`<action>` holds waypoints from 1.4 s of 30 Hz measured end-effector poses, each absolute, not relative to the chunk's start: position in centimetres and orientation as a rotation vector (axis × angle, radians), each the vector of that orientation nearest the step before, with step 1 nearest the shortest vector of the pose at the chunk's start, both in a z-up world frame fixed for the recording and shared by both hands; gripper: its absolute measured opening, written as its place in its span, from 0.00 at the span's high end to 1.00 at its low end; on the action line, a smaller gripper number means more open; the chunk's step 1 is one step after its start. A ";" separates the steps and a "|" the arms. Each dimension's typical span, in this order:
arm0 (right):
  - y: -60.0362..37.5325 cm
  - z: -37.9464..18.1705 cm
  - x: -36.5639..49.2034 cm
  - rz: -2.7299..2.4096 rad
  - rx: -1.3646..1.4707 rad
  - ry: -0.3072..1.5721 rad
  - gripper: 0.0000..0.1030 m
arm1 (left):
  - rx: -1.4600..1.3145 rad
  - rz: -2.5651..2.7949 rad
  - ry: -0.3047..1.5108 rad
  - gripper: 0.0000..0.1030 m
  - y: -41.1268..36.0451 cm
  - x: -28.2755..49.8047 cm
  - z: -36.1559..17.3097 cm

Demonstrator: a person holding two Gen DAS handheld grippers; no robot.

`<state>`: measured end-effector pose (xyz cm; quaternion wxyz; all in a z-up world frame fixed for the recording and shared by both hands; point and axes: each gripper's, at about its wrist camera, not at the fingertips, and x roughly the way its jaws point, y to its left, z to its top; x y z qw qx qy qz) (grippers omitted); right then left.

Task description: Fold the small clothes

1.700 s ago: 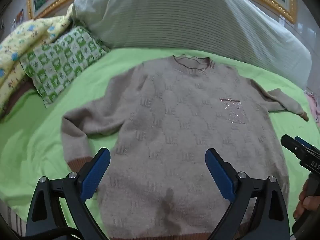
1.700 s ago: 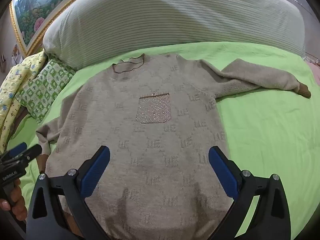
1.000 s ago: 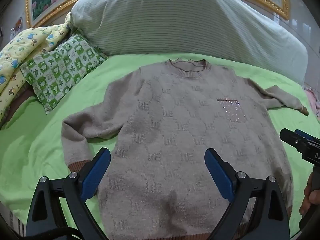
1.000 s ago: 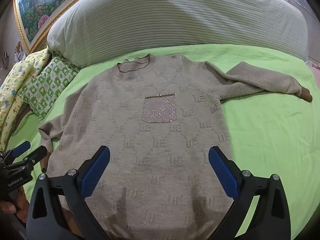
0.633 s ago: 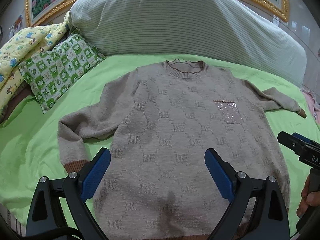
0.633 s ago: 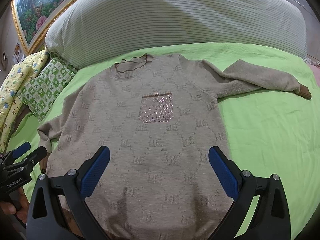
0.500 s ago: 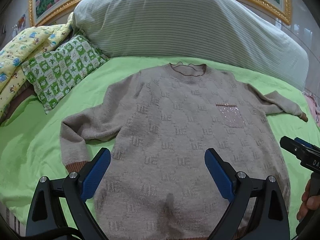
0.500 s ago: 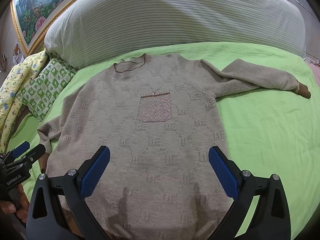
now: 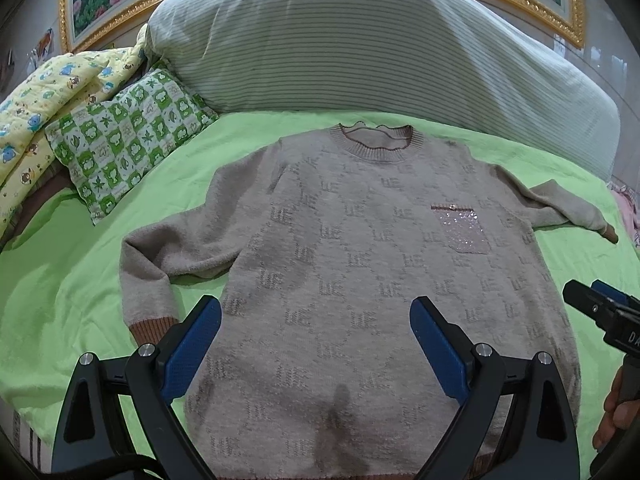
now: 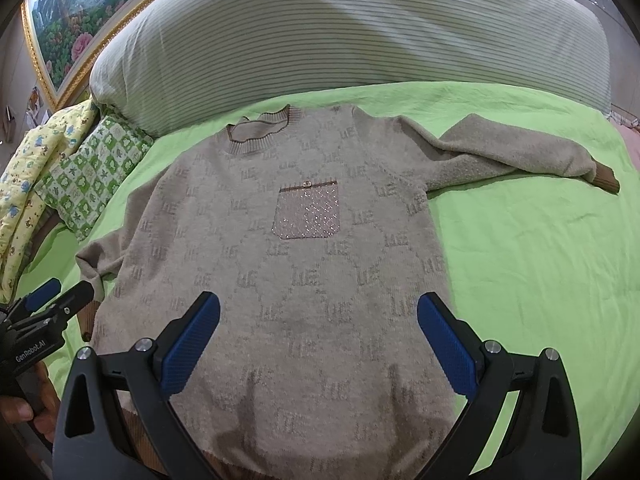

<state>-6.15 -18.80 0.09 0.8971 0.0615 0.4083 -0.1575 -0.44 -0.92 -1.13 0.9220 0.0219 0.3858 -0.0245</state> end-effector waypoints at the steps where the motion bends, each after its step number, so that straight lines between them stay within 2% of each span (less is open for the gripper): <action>1: -18.7 0.1 -6.3 -0.325 0.127 0.850 0.04 | 0.048 -0.051 0.793 0.07 -1.0 -0.5 -1.1; 42: -16.0 -0.6 -8.8 -0.303 0.110 0.896 0.04 | 0.047 -0.057 0.842 0.07 -1.0 -2.9 -2.2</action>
